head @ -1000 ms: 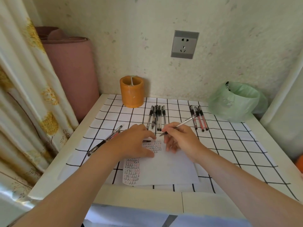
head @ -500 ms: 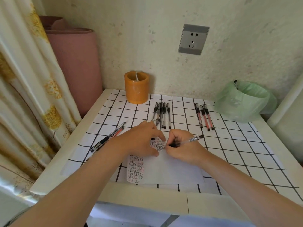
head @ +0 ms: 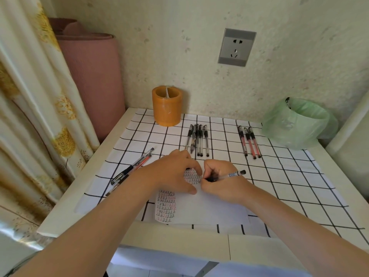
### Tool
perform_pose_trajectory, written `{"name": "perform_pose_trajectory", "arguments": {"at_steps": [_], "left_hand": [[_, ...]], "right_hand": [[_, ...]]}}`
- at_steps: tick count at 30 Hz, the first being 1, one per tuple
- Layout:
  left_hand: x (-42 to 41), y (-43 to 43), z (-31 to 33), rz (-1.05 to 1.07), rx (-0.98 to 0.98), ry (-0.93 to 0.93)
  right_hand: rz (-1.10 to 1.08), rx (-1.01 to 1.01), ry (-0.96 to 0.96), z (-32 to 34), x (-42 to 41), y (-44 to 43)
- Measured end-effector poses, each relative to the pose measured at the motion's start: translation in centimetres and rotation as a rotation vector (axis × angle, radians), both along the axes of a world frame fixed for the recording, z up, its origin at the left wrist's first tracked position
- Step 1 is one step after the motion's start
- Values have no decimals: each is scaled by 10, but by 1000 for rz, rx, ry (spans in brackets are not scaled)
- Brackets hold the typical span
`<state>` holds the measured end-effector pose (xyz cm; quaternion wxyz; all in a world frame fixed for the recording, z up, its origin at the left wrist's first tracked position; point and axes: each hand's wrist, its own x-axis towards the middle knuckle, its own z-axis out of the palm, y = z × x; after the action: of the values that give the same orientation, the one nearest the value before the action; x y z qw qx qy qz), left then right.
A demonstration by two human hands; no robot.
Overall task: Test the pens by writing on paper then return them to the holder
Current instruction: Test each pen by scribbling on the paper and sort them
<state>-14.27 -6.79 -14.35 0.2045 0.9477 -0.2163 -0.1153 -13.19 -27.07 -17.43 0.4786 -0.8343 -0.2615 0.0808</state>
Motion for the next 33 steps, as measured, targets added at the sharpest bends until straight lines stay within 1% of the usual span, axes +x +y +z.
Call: {"name": "perform_pose_trajectory", "arguments": {"at_steps": [4, 26, 33], "left_hand": [[0, 0, 0, 4, -9, 3], [-1, 1, -3, 17, -22, 4], [0, 2, -4, 17, -27, 7]], "right_hand": [[-2, 3, 25, 0, 0, 1], [-30, 56, -13, -1, -5, 1], [-13, 41, 32, -2, -4, 0]]}}
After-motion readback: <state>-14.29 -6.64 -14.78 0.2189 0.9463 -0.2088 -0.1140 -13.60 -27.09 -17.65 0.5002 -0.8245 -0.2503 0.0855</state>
